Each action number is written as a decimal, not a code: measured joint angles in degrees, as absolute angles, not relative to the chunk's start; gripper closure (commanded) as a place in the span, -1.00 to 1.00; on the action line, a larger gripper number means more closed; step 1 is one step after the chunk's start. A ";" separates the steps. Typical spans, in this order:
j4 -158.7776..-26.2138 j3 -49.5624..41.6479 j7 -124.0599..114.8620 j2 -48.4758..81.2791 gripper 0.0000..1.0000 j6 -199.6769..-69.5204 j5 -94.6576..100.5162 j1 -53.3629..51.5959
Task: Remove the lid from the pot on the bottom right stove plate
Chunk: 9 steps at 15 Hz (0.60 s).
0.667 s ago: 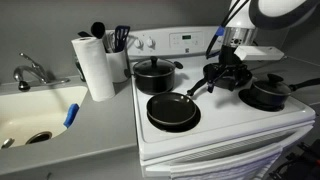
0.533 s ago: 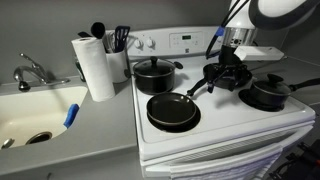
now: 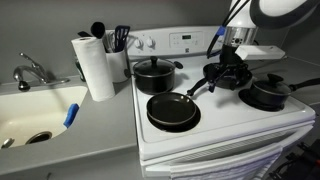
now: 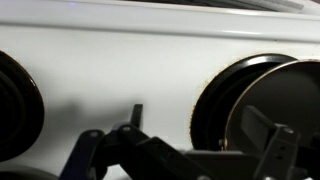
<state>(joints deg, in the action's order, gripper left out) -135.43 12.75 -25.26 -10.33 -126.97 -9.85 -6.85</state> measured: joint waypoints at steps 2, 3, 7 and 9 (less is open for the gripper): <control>-135.43 12.64 -25.92 -11.13 -1.00 -124.98 -8.31 -6.85; -135.43 12.63 -26.29 -11.93 -1.00 -123.48 -7.53 -6.85; -135.50 12.57 -25.78 -17.27 -1.00 -115.61 -6.27 -6.85; -135.87 12.40 -25.52 -20.73 -1.00 -110.95 -4.90 -6.79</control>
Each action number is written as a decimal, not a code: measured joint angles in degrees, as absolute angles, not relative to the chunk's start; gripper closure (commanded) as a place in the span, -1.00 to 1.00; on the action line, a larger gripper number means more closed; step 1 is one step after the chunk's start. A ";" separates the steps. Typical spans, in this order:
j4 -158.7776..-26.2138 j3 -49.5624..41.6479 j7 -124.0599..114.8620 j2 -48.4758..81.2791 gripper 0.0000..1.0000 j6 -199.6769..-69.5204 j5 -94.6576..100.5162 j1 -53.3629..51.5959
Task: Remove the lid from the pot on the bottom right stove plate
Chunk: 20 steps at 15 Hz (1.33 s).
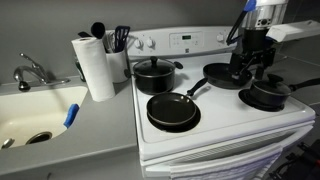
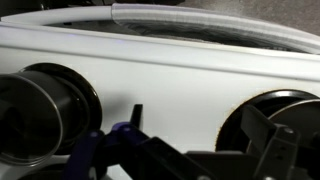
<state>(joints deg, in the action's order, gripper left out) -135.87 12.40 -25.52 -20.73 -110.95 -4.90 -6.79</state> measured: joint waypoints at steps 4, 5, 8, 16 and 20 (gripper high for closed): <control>-137.27 12.31 -31.25 -25.70 -1.00 -106.52 -2.09 -5.24; -137.42 12.32 -31.65 -25.97 -1.00 -106.46 -2.05 -5.14; -137.44 12.33 -29.35 -25.84 -1.00 -106.48 -1.81 -5.19; -138.90 4.58 -2.60 -27.37 -1.00 -101.44 3.94 -4.79; -139.47 3.60 -2.49 -27.45 -1.00 -100.12 5.55 -4.08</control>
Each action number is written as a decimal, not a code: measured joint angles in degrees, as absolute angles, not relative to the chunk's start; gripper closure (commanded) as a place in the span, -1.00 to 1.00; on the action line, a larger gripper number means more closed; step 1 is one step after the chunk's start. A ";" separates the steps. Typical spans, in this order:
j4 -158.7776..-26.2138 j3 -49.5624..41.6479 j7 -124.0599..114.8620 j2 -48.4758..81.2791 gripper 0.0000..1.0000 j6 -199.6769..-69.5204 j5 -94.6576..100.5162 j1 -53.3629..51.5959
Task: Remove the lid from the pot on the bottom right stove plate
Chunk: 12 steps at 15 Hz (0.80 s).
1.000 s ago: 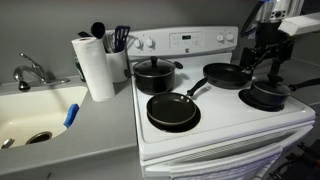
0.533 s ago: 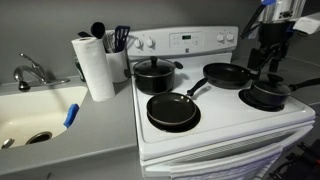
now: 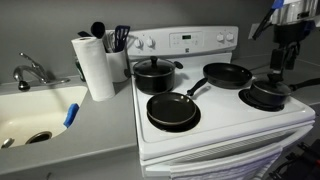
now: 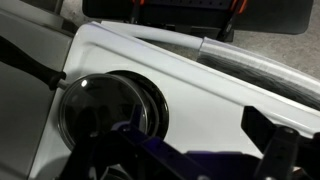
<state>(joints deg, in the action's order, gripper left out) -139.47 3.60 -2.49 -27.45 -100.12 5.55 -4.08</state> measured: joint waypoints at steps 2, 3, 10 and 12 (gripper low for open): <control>-139.46 3.92 -2.63 -27.46 -1.00 -100.12 5.54 -4.26; -139.48 3.90 -2.44 -27.45 -1.00 -100.12 5.62 -4.26; -140.95 -1.00 2.75 -27.45 -1.00 -105.81 12.76 -1.67; -141.97 -3.28 3.86 -27.45 -1.00 -110.50 12.86 -0.45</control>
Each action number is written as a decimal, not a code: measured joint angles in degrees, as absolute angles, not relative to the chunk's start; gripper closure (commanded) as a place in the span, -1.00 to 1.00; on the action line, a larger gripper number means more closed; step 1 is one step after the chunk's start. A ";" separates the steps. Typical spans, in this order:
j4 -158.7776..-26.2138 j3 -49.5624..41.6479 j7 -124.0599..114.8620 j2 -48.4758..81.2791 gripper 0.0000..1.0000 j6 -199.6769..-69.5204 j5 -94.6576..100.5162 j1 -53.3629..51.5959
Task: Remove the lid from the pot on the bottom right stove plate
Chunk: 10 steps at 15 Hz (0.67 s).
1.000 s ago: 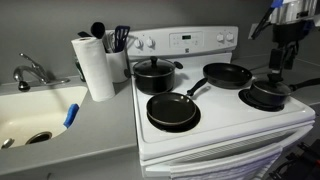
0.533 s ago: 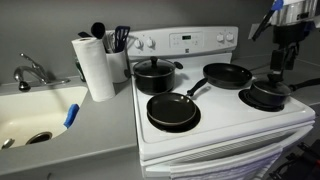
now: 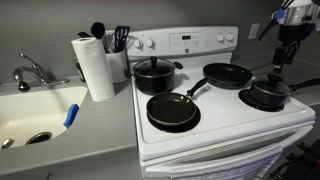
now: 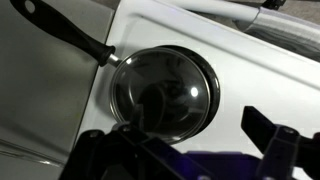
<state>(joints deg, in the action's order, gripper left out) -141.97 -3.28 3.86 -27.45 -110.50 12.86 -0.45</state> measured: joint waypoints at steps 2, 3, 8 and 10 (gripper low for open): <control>-142.79 -4.48 5.32 -27.42 -1.00 -113.15 12.85 0.09; -142.76 -4.41 5.26 -27.43 -1.00 -113.11 12.84 0.10; -142.74 -3.89 4.92 -27.43 -1.00 -113.10 12.83 0.08; -142.84 -3.87 3.87 -27.31 -1.00 -113.11 13.21 0.28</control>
